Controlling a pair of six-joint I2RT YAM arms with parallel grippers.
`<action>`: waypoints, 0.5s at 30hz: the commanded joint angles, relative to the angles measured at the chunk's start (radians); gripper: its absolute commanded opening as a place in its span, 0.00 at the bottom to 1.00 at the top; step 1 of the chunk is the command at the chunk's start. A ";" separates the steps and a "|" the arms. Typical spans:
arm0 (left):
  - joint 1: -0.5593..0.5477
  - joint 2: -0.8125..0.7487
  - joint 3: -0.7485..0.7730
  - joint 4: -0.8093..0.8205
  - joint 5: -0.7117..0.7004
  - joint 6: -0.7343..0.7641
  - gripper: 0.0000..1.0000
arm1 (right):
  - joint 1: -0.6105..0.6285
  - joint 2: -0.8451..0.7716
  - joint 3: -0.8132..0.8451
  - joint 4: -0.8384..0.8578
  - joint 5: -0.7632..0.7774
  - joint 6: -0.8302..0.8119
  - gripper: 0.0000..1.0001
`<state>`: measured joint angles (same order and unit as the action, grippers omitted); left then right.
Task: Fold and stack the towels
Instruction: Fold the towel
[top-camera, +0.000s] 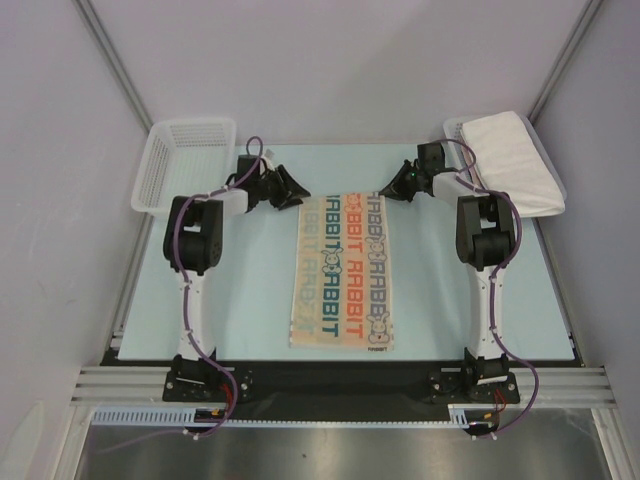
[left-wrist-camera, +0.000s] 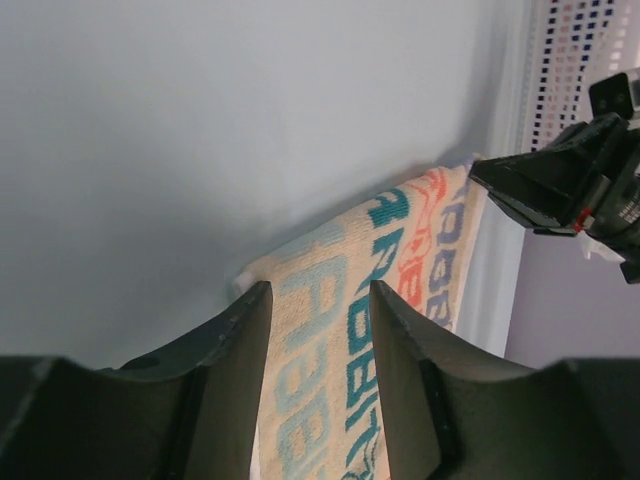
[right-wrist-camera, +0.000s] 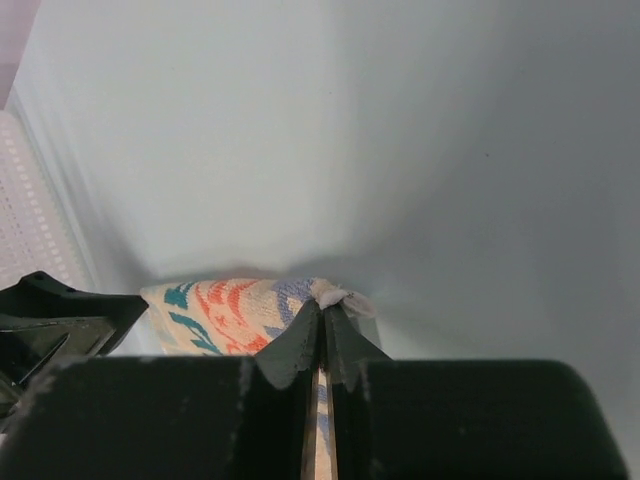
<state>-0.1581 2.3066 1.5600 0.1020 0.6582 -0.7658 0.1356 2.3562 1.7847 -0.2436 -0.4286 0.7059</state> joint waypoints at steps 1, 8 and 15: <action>0.015 -0.116 -0.018 -0.065 -0.133 0.055 0.50 | 0.001 -0.009 0.033 -0.005 -0.015 -0.005 0.07; 0.017 -0.127 -0.063 -0.115 -0.220 0.045 0.53 | 0.002 -0.034 -0.001 0.004 -0.009 -0.028 0.00; 0.014 -0.044 -0.034 -0.007 -0.071 -0.041 0.50 | 0.006 -0.046 0.001 0.003 -0.004 -0.037 0.00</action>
<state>-0.1471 2.2421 1.5017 0.0322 0.5148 -0.7639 0.1364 2.3562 1.7817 -0.2489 -0.4274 0.6914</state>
